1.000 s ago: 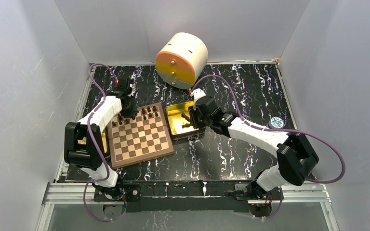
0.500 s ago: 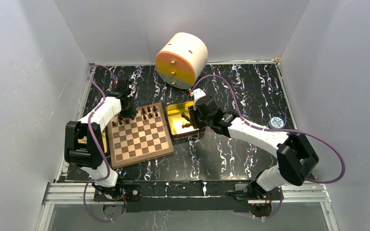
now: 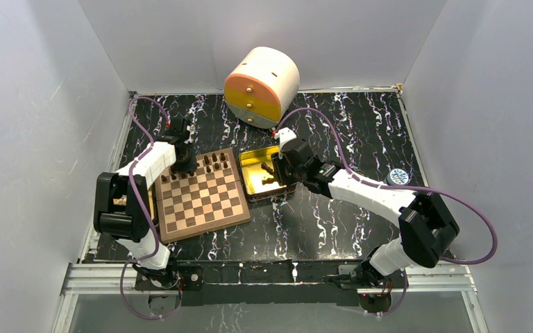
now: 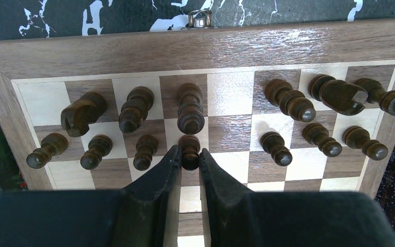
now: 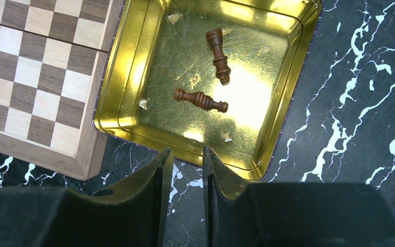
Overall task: Set up the chess pieces on the board
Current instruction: Place the chess piece on the chessboard, then pick up the chess piece from the storage box.
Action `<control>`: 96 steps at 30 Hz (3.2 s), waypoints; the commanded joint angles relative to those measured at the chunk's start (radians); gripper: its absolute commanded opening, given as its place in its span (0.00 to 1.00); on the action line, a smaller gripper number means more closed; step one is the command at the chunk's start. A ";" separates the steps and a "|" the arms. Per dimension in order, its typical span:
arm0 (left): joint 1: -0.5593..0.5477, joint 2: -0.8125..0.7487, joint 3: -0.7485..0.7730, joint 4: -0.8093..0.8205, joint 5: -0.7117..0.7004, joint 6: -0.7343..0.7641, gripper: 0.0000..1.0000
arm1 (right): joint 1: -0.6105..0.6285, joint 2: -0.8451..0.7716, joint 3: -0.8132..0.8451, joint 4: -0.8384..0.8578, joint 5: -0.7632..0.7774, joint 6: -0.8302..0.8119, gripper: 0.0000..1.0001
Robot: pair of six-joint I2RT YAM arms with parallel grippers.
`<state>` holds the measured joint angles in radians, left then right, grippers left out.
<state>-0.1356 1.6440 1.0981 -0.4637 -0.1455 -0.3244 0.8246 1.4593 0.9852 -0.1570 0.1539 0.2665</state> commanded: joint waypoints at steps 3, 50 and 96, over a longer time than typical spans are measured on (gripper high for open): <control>0.007 -0.010 -0.010 0.006 -0.004 0.005 0.15 | -0.004 -0.019 0.011 0.031 0.007 0.011 0.36; 0.005 -0.442 -0.147 -0.037 0.417 0.031 0.57 | -0.032 0.409 0.269 0.127 0.119 -0.142 0.45; 0.005 -0.475 -0.189 0.283 0.785 -0.345 0.58 | -0.037 0.156 0.258 0.242 -0.495 0.504 0.16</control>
<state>-0.1329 1.2106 0.9443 -0.2886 0.5335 -0.5545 0.7914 1.6764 1.2884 -0.1188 -0.1822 0.5571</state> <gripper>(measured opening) 0.575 0.274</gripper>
